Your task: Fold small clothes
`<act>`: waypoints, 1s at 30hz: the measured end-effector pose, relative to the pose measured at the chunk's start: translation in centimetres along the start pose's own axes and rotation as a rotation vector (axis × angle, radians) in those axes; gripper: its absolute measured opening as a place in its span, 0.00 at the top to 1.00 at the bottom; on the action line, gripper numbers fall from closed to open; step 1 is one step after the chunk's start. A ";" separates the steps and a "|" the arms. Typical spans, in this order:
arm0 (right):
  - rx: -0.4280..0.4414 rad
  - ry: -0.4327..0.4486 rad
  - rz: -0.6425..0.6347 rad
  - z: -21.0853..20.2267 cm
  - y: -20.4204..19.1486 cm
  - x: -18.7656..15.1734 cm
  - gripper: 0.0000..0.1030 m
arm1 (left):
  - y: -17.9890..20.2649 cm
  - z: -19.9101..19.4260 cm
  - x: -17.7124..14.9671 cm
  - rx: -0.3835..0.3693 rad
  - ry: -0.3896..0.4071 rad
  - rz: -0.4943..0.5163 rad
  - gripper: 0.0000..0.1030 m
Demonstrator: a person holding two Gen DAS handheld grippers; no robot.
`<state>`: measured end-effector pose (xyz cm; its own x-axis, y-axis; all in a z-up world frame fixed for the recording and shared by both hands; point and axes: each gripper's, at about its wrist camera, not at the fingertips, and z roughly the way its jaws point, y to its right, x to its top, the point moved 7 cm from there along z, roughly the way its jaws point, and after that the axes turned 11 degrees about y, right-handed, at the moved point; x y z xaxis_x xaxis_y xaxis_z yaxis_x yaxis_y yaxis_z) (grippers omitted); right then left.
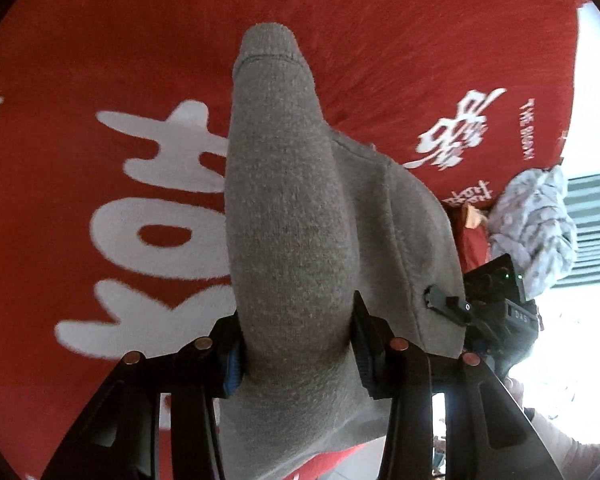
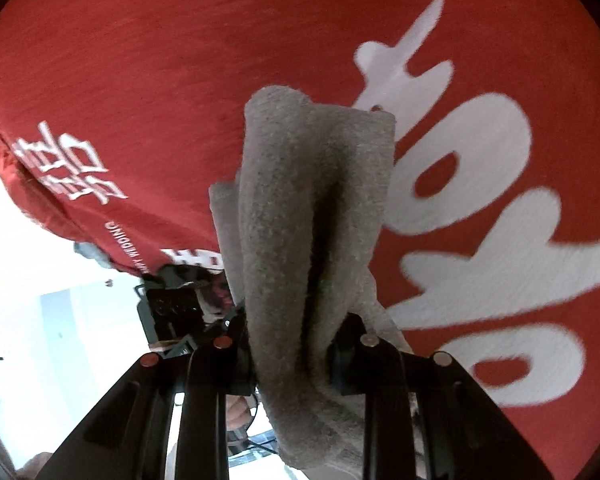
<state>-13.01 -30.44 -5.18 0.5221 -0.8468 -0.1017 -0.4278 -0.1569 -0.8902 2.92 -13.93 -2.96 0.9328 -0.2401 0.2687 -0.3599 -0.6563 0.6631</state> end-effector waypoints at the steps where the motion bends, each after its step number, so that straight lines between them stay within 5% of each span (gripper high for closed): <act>1: 0.011 -0.002 0.000 0.0 -0.5 -0.6 0.72 | -0.2 -1.2 -0.3 0.001 0.000 0.005 0.56; 13: -0.001 -0.092 0.031 5.7 -1.4 -9.8 0.72 | -9.1 -8.9 -4.9 0.135 -0.028 -0.017 0.55; 16: -0.105 -0.113 -0.013 8.1 -0.1 -10.4 0.72 | -13.0 -8.7 -6.4 0.278 -0.050 -0.022 0.55; 21: -0.510 -0.068 -0.257 6.9 1.6 -9.1 0.68 | -15.7 -11.3 -7.0 0.391 0.000 0.002 0.55; 23: -0.594 -0.041 -0.317 5.5 1.3 -8.8 0.68 | -16.0 -12.6 -7.0 0.427 0.018 0.025 0.55; 26: -0.633 -0.002 -0.395 4.1 -0.8 -9.1 0.72 | -14.8 -13.3 -6.7 0.424 0.041 0.057 0.55; 30: -0.551 -0.003 -0.431 3.5 -3.8 -11.3 0.83 | -11.6 -12.2 -6.6 0.379 0.045 0.111 0.55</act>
<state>-14.70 -18.52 -2.24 0.7311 -0.6498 0.2080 -0.4935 -0.7141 -0.4965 0.70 3.96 -3.92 0.8840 -0.2979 0.3603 -0.4185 -0.8478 0.3258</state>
